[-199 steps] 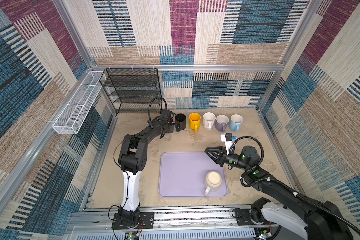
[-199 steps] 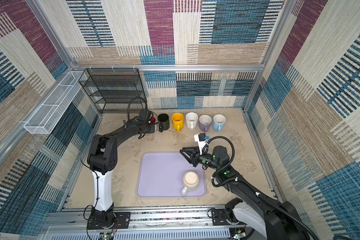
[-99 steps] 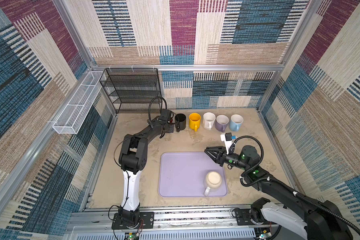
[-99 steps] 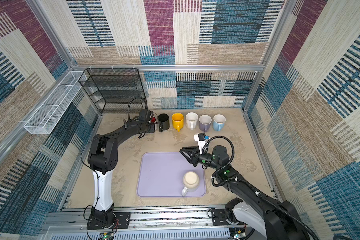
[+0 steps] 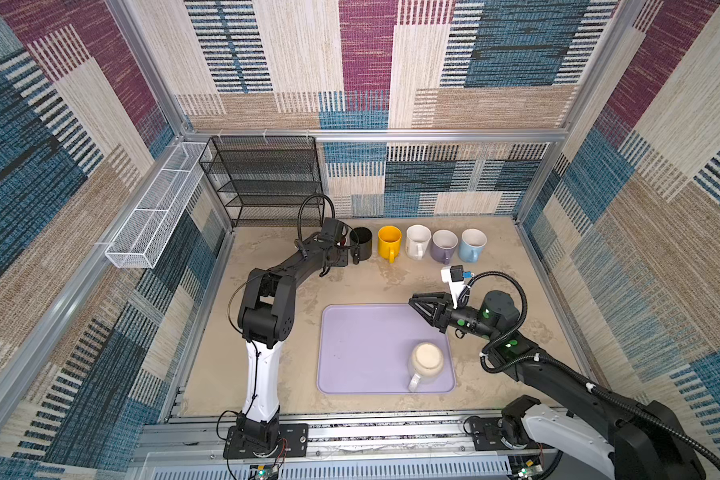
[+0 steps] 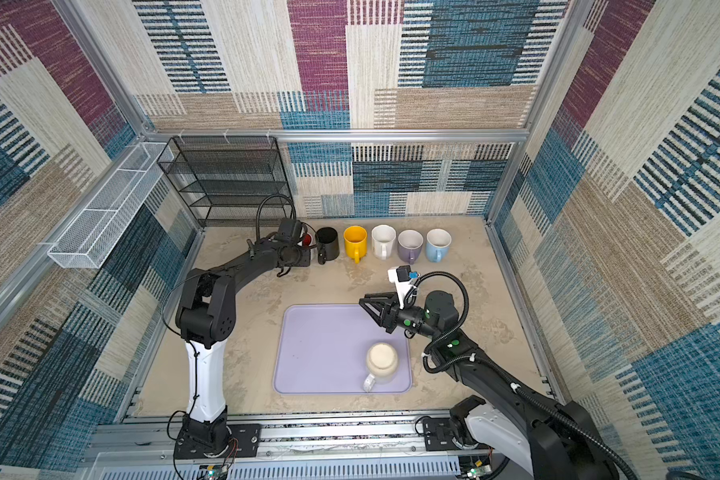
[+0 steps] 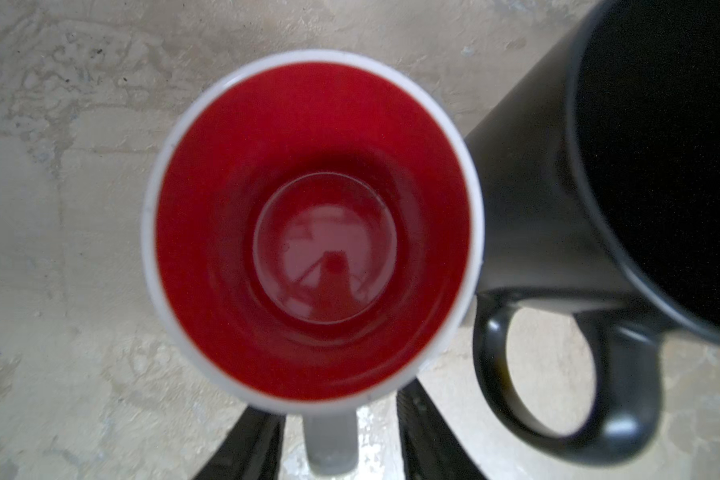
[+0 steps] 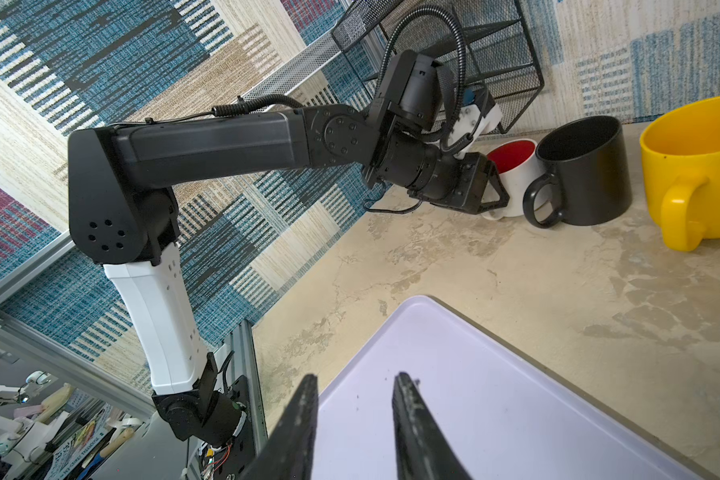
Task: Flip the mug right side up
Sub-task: 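Lower the white mug upright onto the table with the left gripper, then open the left gripper and lift it away from the red-lined white mug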
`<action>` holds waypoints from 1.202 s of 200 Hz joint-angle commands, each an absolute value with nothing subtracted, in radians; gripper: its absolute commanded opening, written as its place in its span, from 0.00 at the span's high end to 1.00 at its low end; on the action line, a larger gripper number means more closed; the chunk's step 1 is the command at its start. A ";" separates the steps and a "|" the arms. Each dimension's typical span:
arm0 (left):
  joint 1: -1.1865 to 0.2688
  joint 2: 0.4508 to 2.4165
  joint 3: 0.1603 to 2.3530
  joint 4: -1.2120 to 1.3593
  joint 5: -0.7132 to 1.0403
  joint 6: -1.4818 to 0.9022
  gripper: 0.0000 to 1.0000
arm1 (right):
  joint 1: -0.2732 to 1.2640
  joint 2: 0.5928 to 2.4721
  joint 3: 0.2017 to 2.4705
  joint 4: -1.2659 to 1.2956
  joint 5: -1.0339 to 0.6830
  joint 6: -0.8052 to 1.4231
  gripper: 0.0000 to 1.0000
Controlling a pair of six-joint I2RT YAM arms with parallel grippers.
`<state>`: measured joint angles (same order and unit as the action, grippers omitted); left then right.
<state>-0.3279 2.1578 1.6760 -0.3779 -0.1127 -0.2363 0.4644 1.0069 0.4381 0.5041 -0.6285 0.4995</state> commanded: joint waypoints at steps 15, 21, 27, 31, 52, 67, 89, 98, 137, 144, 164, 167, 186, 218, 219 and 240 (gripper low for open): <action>-0.328 2.136 1.671 -0.387 -0.101 -0.220 0.44 | 0.465 1.003 0.440 0.517 -0.628 0.497 0.66; -0.327 2.134 1.668 -0.387 -0.100 -0.219 0.42 | 0.465 1.004 0.441 0.514 -0.629 0.496 0.66; -0.327 2.131 1.665 -0.387 -0.100 -0.219 0.40 | 0.465 1.004 0.443 0.511 -0.628 0.496 0.66; -0.328 2.128 1.663 -0.385 -0.099 -0.219 0.39 | 0.464 1.004 0.444 0.510 -0.629 0.495 0.66; -0.327 2.117 1.655 -0.379 -0.096 -0.216 0.37 | 0.465 1.007 0.445 0.508 -0.630 0.497 0.66; -0.328 2.108 1.650 -0.380 -0.094 -0.218 0.35 | 0.465 1.009 0.446 0.505 -0.632 0.499 0.66; -0.327 2.089 1.634 -0.373 -0.085 -0.223 0.29 | 0.465 1.007 0.445 0.496 -0.627 0.496 0.66; -0.327 2.081 1.627 -0.373 -0.081 -0.224 0.28 | 0.465 1.003 0.443 0.493 -0.624 0.496 0.66; -0.327 2.023 1.569 -0.344 -0.068 -0.238 0.27 | 0.465 0.994 0.443 0.480 -0.610 0.490 0.66; -0.329 2.013 1.560 -0.343 -0.062 -0.239 0.27 | 0.464 0.996 0.443 0.480 -0.609 0.489 0.66; -0.329 1.977 1.527 -0.331 -0.059 -0.247 0.26 | 0.465 1.005 0.446 0.483 -0.609 0.489 0.66; -0.329 1.969 1.522 -0.328 -0.061 -0.248 0.26 | 0.465 1.006 0.446 0.484 -0.609 0.489 0.66; -0.328 1.925 1.475 -0.302 -0.074 -0.253 0.26 | 0.465 1.017 0.448 0.491 -0.607 0.492 0.66; -0.330 1.846 1.411 -0.279 -0.071 -0.254 0.26 | 0.465 1.033 0.449 0.498 -0.607 0.494 0.66; -0.330 1.843 1.410 -0.279 -0.071 -0.254 0.26 | 0.465 1.034 0.449 0.499 -0.606 0.494 0.66; -0.331 1.792 1.375 -0.276 -0.061 -0.245 0.26 | 0.465 1.049 0.453 0.506 -0.609 0.497 0.66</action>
